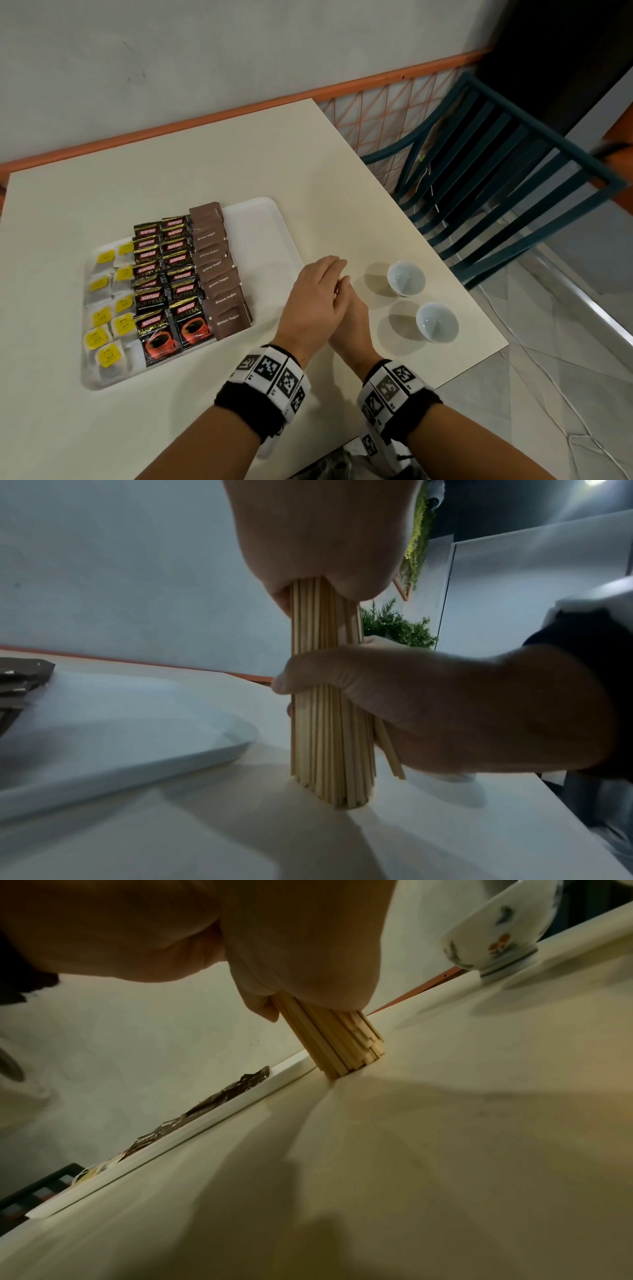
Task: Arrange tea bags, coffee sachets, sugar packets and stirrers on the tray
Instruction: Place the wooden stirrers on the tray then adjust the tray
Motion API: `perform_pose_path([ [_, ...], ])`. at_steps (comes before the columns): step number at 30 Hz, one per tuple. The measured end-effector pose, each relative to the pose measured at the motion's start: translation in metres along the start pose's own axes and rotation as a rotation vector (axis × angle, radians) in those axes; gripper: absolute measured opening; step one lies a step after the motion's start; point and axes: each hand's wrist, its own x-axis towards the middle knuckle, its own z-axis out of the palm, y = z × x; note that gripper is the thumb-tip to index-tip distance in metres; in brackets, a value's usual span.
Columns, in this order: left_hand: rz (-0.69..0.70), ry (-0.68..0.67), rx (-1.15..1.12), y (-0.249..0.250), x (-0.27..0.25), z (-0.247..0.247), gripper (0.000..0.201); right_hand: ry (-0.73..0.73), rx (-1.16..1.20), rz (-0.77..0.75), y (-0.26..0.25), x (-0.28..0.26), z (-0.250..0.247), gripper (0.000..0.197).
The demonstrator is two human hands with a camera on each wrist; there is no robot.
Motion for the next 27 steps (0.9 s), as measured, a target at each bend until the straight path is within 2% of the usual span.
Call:
perform_pose_path([
  [4,-0.002,-0.003,0.008,0.004,0.004,-0.005,0.036,-0.014,-0.039,-0.014,-0.004,0.001,-0.003,0.005],
  [8,0.009,0.073,-0.041,0.004,0.013,-0.008,0.017,-0.009,0.013,-0.016,-0.012,0.007,-0.002,0.007],
  [12,0.032,0.043,-0.058,0.0,0.011,-0.007,0.01,0.009,0.003,-0.058,-0.013,0.011,0.0,0.012],
  [14,0.071,0.037,-0.025,-0.003,0.007,-0.004,0.013,-0.004,-0.014,-0.07,-0.011,0.009,0.0,0.017],
  [16,0.105,0.03,0.024,-0.005,0.004,0.001,0.018,-0.024,-0.085,-0.096,-0.009,0.008,-0.001,0.009],
  [20,0.098,-0.032,0.174,0.0,0.013,0.003,0.034,-0.054,-0.159,-0.074,-0.007,0.016,-0.003,0.009],
  [23,0.123,-0.029,0.292,0.002,0.019,0.006,0.036,-0.08,-0.192,-0.072,-0.008,0.02,-0.006,0.011],
  [27,0.2,-0.016,0.259,0.001,0.019,0.004,0.039,-0.079,-0.14,-0.091,-0.014,0.02,-0.011,0.015],
])
